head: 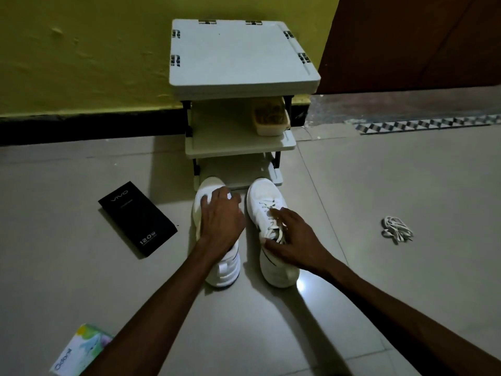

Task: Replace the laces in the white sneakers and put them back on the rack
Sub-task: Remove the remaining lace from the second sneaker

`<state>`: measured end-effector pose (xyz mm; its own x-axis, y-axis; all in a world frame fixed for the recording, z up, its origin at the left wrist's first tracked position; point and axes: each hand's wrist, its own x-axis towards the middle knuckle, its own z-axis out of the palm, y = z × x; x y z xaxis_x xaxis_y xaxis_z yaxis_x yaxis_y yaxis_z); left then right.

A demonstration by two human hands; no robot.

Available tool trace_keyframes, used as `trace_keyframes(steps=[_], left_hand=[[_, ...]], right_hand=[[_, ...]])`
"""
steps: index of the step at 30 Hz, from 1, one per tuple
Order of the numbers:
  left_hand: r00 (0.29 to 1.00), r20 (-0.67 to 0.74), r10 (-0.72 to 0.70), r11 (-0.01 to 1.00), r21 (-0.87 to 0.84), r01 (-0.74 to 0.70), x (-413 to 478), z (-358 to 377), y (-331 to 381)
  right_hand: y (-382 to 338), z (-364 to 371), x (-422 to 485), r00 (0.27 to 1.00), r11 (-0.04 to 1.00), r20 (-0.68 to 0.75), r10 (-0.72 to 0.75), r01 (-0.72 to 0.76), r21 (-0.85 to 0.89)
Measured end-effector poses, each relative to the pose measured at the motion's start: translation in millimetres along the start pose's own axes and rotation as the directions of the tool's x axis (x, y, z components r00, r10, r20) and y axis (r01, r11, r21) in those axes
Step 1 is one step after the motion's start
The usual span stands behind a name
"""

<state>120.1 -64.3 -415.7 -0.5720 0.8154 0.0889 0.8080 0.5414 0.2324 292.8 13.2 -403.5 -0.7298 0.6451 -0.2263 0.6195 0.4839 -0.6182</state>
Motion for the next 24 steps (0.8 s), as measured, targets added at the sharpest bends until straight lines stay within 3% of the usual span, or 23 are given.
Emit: trace_keyframes(steps=[3,6,9,14,18,21,24], left_hand=[[0.982,-0.187,0.022,0.941,-0.329,-0.083,-15.4,-11.7,16.9],[0.999,-0.03,0.021,0.804,-0.594,-0.034,-34.3,-20.8,43.4],[0.993,0.075,0.095,0.852,-0.521,-0.042,-45.6,-15.7,51.5],[0.982,-0.01,0.191,0.888,-0.424,-0.177,-49.7,-11.6,51.7],[0.985,-0.046,0.165,0.886,-0.432,-0.169,-50.5,-10.7,54.3],[0.992,-0.063,0.105,0.879,-0.461,-0.123,-44.6,-11.6,57.0],[0.996,0.089,0.009,0.894,-0.447,0.032,-27.0,-16.2,63.0]], right_hand=[[15.2,-12.7,-6.4,0.991,0.957,-0.098,0.093,-0.062,0.284],[27.1,-27.4,-9.2,0.977,0.917,-0.144,0.16,-0.094,0.387],[27.0,-35.1,-13.1,0.991,0.953,-0.094,0.098,-0.067,0.295],[21.1,-36.6,-9.0,0.997,0.979,-0.052,0.048,-0.036,0.201],[18.9,-37.6,1.9,0.997,0.996,-0.06,0.043,-0.047,-0.074],[18.2,-34.5,4.6,0.996,0.986,-0.083,0.041,-0.053,-0.16],[21.7,-33.7,6.4,0.993,0.989,-0.094,0.072,-0.083,-0.119]])
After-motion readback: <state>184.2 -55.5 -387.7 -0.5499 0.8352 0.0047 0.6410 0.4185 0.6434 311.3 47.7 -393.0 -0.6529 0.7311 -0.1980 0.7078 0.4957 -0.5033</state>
